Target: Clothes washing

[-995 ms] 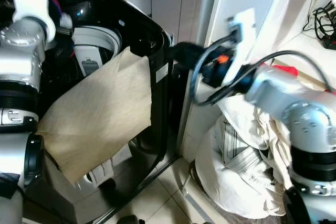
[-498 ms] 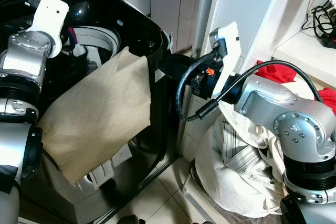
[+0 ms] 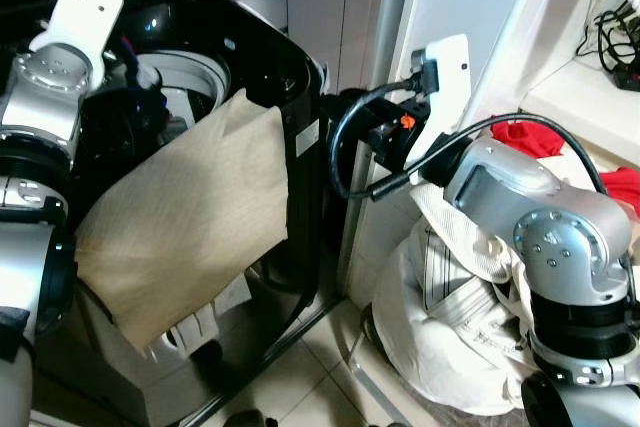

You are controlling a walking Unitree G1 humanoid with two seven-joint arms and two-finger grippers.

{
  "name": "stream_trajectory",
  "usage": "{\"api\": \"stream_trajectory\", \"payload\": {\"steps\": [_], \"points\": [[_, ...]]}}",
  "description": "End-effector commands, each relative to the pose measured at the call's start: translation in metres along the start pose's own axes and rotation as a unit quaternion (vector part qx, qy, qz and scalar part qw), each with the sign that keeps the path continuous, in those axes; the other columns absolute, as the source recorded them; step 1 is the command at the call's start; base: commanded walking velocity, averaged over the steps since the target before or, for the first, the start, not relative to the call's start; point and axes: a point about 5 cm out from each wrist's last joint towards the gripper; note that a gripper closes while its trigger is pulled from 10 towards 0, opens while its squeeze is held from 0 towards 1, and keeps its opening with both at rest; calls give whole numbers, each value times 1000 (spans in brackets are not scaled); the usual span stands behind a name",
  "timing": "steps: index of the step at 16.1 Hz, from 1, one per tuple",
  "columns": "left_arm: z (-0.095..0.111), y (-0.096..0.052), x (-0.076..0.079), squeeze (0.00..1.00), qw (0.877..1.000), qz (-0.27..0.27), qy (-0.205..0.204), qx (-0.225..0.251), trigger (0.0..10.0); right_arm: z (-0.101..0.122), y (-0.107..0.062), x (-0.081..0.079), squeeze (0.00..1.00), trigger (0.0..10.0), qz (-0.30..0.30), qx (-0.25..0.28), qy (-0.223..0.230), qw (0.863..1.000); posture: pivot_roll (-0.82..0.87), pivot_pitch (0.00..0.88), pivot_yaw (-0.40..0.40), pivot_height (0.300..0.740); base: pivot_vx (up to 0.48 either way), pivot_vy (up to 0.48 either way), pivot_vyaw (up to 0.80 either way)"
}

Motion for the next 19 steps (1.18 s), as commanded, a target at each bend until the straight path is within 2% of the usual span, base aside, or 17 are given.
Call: {"api": "stream_trajectory", "payload": {"steps": [1,2,3,7,8,10,11,12,14,15,16,17,18,19], "points": [[-5,2,17,1000,998,-65,19,-18,10000,2,0,-2,0,10000,0,0,-8,1000,-65,0,37,740,0,0,0],[-6,2,16,1000,998,-43,46,-20,10000,2,0,-2,0,10000,-3,0,-11,1000,-63,0,42,740,0,0,0],[-8,2,16,0,997,-43,60,-24,10000,2,0,-2,0,10000,-5,1,-11,1000,-62,0,44,740,0,0,0],[-15,1,15,0,989,-58,128,-42,10000,-2,1,-3,0,10000,-4,-3,-10,1000,-53,0,56,740,0,0,0],[-21,0,11,0,983,-60,162,-60,10000,-4,1,-6,0,10000,7,-10,-12,1000,-52,0,58,740,0,0,0],[-26,-2,-6,0,970,-15,229,-82,10000,-7,1,-9,0,10000,16,-16,-22,1000,-48,0,58,740,0,0,0],[-22,-4,-24,0,953,48,289,-74,10000,-3,3,-6,0,10000,-2,-1,-21,1000,-47,0,61,740,0,0,0],[-20,-5,-27,0,949,61,302,-66,10000,-3,3,-5,0,10000,-5,2,-19,1000,-48,0,64,740,0,0,0],[-19,-4,-20,0,942,17,331,-40,10000,-3,3,-6,0,10000,-5,3,-19,1000,-43,0,67,740,0,0,0],[-23,-4,-9,1000,944,-35,325,-32,10000,-4,4,-7,0,10000,-1,2,-19,1000,-39,0,67,740,0,0,0],[-24,-3,0,1000,942,-58,329,-19,10000,-5,4,-7,0,10000,0,-1,-22,1000,-35,0,66,740,0,0,0],[-16,-3,-4,1000,935,-23,354,5,10000,-6,4,-7,0,10000,-2,0,-23,1000,-32,0,65,740,0,0,0],[2,-4,-13,1000,919,53,386,57,10000,-4,4,-6,0,10000,-6,4,-25,1000,-29,0,66,740,0,0,0],[13,-5,-11,1000,901,59,420,94,10000,-3,5,-5,0,10000,-9,8,-25,1000,-25,0,65,740,0,0,0]]}}
Point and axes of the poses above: a point about 5 cm out from each wrist's last joint towards the gripper, its own y axis pointing out of the wrist towards the gripper, its own z axis along the axis of the wrist's last joint, x = y × z, and after that the axes turned 13 degrees about y, right-handed
